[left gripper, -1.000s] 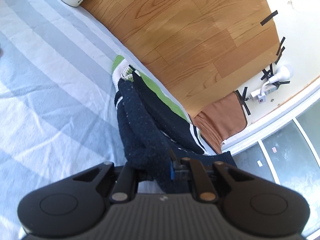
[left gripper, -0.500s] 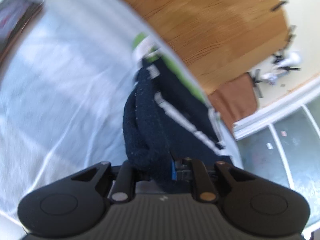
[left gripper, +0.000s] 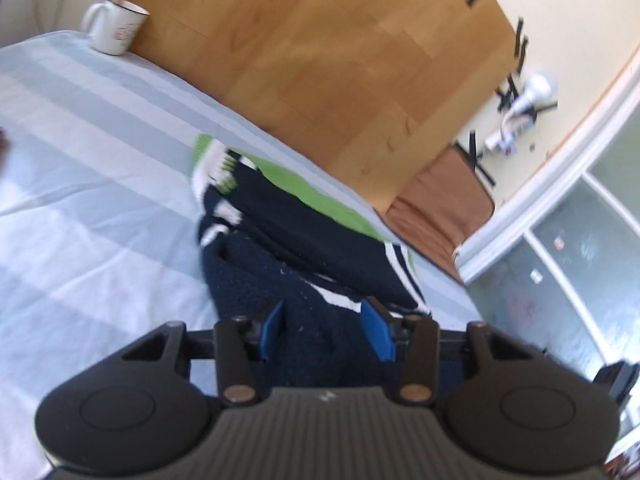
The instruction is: Fold small clothes
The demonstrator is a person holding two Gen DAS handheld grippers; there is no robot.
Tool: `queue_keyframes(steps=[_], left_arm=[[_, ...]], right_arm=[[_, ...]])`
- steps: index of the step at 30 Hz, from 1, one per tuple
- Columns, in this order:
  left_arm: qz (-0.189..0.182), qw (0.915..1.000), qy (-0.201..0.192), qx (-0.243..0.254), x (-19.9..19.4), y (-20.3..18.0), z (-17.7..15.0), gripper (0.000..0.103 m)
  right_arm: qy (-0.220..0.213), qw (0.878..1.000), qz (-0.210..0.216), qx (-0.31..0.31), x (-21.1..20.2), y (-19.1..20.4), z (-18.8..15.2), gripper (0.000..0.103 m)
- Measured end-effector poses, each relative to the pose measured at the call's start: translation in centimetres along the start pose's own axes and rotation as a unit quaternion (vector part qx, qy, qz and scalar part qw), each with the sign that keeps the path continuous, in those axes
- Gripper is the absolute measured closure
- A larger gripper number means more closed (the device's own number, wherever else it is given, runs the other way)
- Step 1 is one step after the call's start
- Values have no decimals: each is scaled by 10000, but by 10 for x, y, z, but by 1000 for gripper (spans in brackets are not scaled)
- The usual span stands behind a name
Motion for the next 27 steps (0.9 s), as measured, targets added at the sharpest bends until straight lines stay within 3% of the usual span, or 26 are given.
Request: queue_keyframes(steps=[5,9,12,15,19,23,27], left_arm=[[239,9993,149,237,17,0,-5,59],[520,9983,238,73,12,25,-11,56],[733,9969,265,-107,-3,50,-15,55],[889,9954,262,-255,-22,72,-17,54],[996,9941,-95,-421,-47,85,-9,54],[579,9968,-396,-375,-52,73,7,53],[152,9997,-188,-37,-19,40,12,53]], right_arm=[[492,9984,-56,-275,30,5,-17,61],[923,9940,-569,126,42,-28,-33,65],[861,9946,-395,421,34,-38,-34,66],[755,9959,-405,283,29,-31,-27,64],[542,9984,-44,129,35,-12,-15,62],[573,9977,359,-75,50,10,-15,62],[775,9957,496,-127,65,19,-24,62]])
Point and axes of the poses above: each gripper's, at about its wrist camera, not at the fingertips, and x roughly the way its jaws point, y to its left, z to its top, the point moved 3 cm from there along x, roughly the way its jaws point, and after that the axes turned 9 degrees about z, right-handed, at the moved point
